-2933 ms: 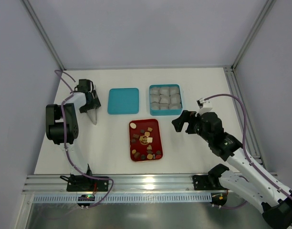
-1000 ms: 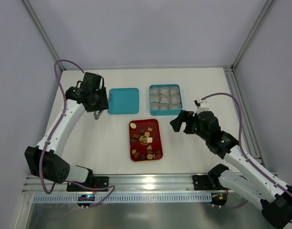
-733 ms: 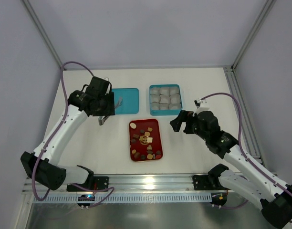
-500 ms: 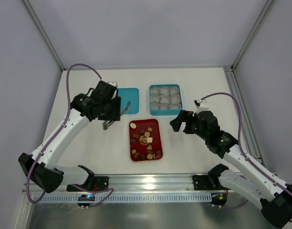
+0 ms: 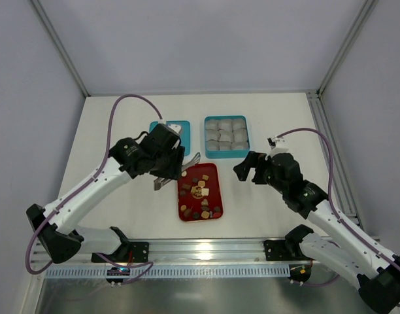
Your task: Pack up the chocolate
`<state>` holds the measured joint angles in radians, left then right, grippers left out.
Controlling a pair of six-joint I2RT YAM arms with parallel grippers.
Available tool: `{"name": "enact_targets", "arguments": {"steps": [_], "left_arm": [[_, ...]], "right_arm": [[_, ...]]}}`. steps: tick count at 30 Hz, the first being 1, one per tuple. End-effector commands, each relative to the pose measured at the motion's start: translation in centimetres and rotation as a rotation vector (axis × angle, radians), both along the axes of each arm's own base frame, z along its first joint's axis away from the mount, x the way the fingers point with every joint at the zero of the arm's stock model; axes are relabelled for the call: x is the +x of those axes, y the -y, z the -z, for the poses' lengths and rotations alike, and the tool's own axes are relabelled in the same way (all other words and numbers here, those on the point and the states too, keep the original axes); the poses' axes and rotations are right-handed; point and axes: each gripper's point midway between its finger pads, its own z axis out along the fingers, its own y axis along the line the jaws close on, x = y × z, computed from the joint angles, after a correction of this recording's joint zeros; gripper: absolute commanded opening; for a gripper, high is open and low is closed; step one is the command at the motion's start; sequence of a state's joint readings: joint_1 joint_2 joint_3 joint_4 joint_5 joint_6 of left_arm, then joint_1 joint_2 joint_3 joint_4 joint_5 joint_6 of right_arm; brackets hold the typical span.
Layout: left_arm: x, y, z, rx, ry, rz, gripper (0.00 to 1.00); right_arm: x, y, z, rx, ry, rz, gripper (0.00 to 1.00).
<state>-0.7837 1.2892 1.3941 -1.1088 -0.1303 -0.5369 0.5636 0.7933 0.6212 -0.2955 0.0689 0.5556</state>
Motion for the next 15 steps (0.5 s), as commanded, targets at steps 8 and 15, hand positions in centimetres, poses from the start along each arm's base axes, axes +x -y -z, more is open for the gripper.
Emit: {"name": "enact_targets", "arguments": {"steps": [8,15], "left_arm": [[-0.3,3.1,1.4,0.006,0.025,0.045,0.52],[0.2,4.3,2.6,0.022,0.012,0.061,0.52]], "right_arm": [[-0.5,0.8,-0.7,0.011,0.021,0.031,1.0],[-0.8,1.0,-0.4,0.014,0.019,0.03,1.0]]}}
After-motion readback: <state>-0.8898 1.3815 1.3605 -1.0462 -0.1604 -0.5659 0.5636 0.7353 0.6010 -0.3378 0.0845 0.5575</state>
